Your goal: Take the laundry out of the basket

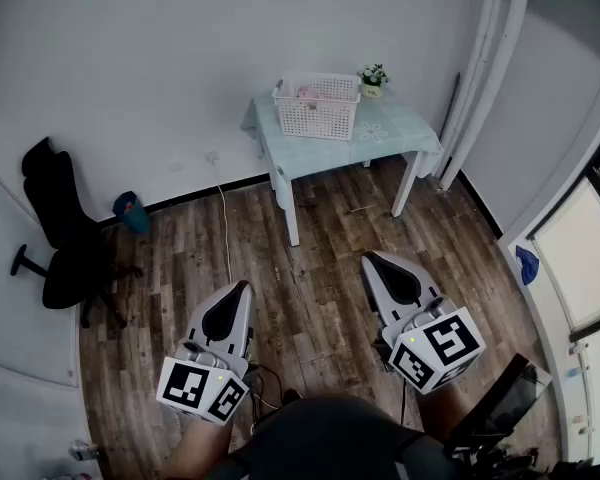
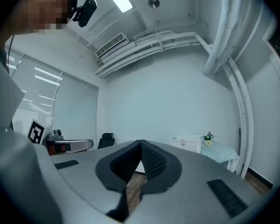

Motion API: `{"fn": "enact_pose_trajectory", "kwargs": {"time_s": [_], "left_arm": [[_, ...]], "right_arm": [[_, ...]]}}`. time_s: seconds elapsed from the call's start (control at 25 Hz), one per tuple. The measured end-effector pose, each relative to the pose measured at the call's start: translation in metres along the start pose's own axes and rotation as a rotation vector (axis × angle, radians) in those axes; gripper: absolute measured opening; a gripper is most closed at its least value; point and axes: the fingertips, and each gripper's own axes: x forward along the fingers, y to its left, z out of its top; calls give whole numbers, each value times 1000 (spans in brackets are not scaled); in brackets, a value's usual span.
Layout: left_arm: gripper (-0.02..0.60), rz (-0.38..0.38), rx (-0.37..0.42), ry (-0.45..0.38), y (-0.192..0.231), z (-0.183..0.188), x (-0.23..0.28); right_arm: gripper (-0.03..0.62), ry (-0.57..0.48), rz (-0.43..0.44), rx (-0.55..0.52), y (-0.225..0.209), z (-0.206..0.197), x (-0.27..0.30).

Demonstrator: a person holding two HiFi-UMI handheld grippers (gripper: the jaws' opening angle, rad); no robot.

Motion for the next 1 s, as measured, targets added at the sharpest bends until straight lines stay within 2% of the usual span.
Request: {"fn": "enact_pose_trajectory", "kwargs": {"time_s": [0.32, 0.64, 1.0], "left_arm": [[9, -41, 30, -6, -1, 12, 9], [9, -36, 18, -13, 14, 15, 9], [9, -16, 2, 13, 58, 6, 0]], "right_arm": [[15, -2, -14, -6, 1, 4, 7], [17, 40, -24, -16, 10, -3, 20], [17, 58, -47, 8, 32, -10, 49]]}}
